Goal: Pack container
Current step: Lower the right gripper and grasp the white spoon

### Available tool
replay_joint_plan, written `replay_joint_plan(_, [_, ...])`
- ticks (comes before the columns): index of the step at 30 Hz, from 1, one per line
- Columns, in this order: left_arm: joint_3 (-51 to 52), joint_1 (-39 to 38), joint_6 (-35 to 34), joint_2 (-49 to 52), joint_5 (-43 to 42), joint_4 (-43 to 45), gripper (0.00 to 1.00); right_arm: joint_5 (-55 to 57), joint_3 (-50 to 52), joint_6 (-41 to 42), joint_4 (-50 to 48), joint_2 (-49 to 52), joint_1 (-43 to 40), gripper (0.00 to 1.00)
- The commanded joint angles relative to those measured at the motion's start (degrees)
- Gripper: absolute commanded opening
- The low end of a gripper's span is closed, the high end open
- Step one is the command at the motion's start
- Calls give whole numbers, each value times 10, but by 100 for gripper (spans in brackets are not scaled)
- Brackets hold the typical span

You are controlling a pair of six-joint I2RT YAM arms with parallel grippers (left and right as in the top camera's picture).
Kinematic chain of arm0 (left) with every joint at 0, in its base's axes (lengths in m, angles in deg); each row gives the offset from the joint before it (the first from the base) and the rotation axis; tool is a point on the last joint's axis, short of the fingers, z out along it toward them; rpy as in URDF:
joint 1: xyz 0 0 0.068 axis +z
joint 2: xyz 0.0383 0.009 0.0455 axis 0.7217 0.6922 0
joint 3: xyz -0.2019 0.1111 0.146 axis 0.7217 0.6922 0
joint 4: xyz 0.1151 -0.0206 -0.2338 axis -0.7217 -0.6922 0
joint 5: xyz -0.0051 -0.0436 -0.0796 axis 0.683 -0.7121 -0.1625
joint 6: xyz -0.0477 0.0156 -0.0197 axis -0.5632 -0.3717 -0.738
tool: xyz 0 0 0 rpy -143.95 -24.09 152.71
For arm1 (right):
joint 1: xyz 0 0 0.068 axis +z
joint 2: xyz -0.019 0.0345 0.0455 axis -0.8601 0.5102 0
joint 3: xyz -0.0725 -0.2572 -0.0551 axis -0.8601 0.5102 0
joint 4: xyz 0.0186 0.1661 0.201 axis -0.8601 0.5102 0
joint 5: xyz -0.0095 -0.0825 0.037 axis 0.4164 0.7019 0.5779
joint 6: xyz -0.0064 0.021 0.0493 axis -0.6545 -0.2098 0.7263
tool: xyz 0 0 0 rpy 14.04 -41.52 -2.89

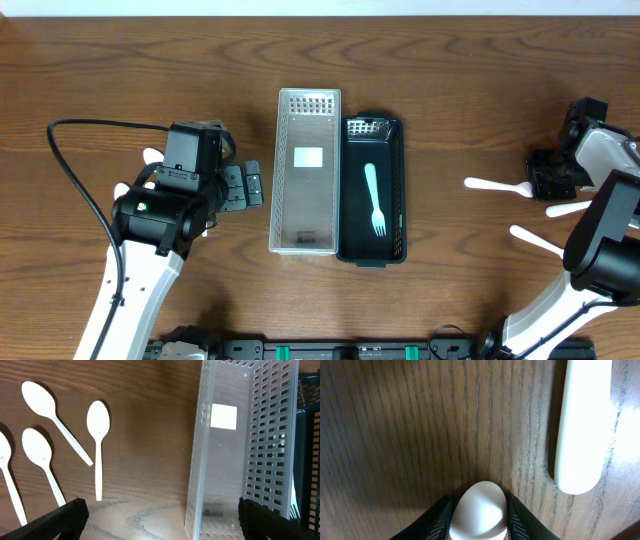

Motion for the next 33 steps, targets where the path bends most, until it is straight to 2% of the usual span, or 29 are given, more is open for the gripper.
replay_joint_plan(1, [-7, 3, -1, -2, 7, -2, 98, -1, 11, 2, -5, 23, -3, 34])
replay_joint_plan(3, [-7, 3, -1, -2, 7, -2, 98, -1, 11, 2, -5, 23, -3, 31])
replay_joint_plan(9, [-7, 3, -1, -2, 7, -2, 98, 7, 11, -6, -6, 23, -3, 31])
replay_joint_plan(13, [-7, 3, -1, -2, 7, -2, 98, 9, 11, -11, -4, 23, -3, 37])
replay_joint_plan(17, [-7, 3, -1, -2, 7, -2, 98, 9, 11, -11, -4, 23, 2, 51])
replay_joint_plan(19, [-7, 3, -1, -2, 7, -2, 98, 9, 11, -11, -6, 23, 5, 54])
replay_joint_plan(33, [-7, 3, -1, -2, 7, -2, 98, 9, 11, -10, -6, 23, 22, 54])
